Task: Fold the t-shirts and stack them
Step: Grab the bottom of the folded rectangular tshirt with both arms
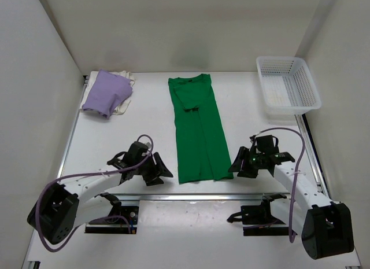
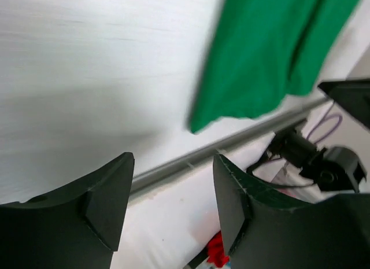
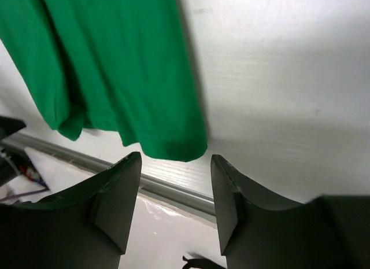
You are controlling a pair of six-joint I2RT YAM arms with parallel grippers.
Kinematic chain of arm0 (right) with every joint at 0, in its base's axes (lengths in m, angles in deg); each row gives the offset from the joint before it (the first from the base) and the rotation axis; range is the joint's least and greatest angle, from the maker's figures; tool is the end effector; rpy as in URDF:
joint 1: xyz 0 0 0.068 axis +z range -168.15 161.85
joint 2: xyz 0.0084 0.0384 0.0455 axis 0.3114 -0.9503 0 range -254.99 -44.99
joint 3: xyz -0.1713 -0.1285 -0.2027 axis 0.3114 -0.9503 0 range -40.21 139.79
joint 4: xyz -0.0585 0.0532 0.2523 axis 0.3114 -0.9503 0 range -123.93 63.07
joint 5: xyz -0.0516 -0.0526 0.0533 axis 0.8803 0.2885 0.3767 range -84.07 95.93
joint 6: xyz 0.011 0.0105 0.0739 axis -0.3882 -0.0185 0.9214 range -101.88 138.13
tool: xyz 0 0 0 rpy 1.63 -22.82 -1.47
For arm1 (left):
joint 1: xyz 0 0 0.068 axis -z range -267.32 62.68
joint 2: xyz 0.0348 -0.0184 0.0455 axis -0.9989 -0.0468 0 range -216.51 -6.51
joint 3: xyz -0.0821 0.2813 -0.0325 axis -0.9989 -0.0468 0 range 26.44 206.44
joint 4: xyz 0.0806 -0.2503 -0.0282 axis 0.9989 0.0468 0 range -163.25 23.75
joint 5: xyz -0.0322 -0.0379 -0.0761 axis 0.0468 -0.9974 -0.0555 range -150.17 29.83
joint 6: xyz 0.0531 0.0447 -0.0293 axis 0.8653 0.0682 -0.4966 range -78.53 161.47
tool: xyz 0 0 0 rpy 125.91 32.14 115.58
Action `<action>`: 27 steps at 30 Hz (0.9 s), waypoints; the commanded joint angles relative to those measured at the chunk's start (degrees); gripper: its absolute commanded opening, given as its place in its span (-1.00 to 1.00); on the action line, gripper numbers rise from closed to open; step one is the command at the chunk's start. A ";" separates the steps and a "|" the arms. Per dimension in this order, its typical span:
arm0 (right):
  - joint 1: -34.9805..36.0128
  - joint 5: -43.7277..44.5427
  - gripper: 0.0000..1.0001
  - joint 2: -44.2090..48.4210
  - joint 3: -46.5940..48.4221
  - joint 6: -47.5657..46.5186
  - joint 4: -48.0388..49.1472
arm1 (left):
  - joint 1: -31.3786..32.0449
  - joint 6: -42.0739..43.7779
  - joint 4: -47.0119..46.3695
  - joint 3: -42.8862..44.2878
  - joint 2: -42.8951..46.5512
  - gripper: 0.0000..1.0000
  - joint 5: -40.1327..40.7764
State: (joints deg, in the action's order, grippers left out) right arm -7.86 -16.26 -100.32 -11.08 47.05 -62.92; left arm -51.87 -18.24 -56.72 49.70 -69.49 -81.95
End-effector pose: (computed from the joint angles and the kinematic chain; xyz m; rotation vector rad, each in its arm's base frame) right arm 0.1610 0.0536 0.1760 0.3106 2.7077 0.7290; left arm 0.1435 -0.1312 0.1459 -0.4358 2.8178 -1.0068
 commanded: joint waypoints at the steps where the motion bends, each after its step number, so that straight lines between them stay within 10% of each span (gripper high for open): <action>1: -1.58 -5.30 -0.06 1.27 -3.97 2.80 8.21 | -2.57 -2.87 -4.84 -3.58 -0.11 0.36 -2.13; 10: -5.79 -7.07 -0.18 1.02 -11.45 6.67 15.50 | 3.49 -5.16 -12.40 0.90 -12.07 0.25 1.30; 17: -5.80 -9.44 -0.59 -1.18 -11.72 6.93 17.53 | 6.66 -5.52 -11.70 2.31 -15.86 -0.31 2.53; 23: -4.75 -10.50 -0.66 -2.41 -12.25 6.32 17.71 | 6.31 -5.60 -12.93 2.48 -18.05 0.10 2.09; 27: -4.57 -10.94 -0.61 -1.89 -12.43 5.88 17.45 | 7.36 -5.51 -13.28 3.71 -19.90 -0.07 2.53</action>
State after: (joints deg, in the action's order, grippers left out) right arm -12.80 -25.73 -102.29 -23.08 53.65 -46.98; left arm -45.32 -25.01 -71.84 53.14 -87.87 -82.54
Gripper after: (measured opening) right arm 0.205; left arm 0.492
